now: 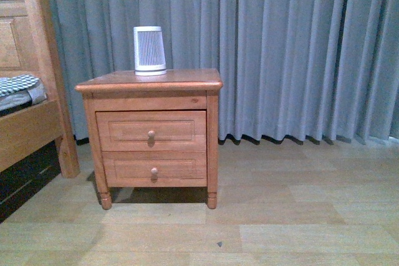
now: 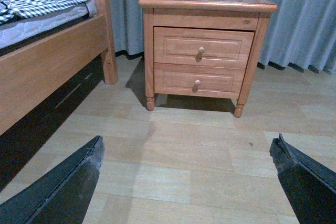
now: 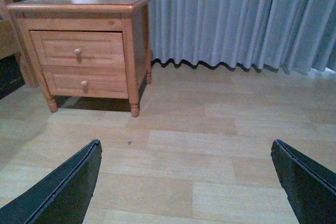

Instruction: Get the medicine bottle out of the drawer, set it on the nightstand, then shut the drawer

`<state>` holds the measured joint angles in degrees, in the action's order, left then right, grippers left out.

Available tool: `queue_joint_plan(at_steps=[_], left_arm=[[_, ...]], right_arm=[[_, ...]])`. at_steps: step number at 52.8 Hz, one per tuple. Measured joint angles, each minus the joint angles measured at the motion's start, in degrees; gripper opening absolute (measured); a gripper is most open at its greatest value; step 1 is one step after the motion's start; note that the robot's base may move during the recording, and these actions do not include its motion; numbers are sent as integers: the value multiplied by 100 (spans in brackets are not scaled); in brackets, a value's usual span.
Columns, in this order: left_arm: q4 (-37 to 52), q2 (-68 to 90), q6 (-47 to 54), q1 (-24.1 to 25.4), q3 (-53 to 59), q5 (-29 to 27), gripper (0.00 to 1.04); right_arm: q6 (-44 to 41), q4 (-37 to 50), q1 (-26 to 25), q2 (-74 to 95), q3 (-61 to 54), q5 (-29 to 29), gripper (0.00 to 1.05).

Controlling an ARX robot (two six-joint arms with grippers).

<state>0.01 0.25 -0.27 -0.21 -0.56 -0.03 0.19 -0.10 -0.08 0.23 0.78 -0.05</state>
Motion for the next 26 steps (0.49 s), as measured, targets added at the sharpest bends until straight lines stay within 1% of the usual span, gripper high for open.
queue_joint_plan(at_steps=[26], left_arm=[[0, 0, -2, 0, 0, 0, 98]], right_arm=[[2, 0, 0, 0, 0, 0, 98]])
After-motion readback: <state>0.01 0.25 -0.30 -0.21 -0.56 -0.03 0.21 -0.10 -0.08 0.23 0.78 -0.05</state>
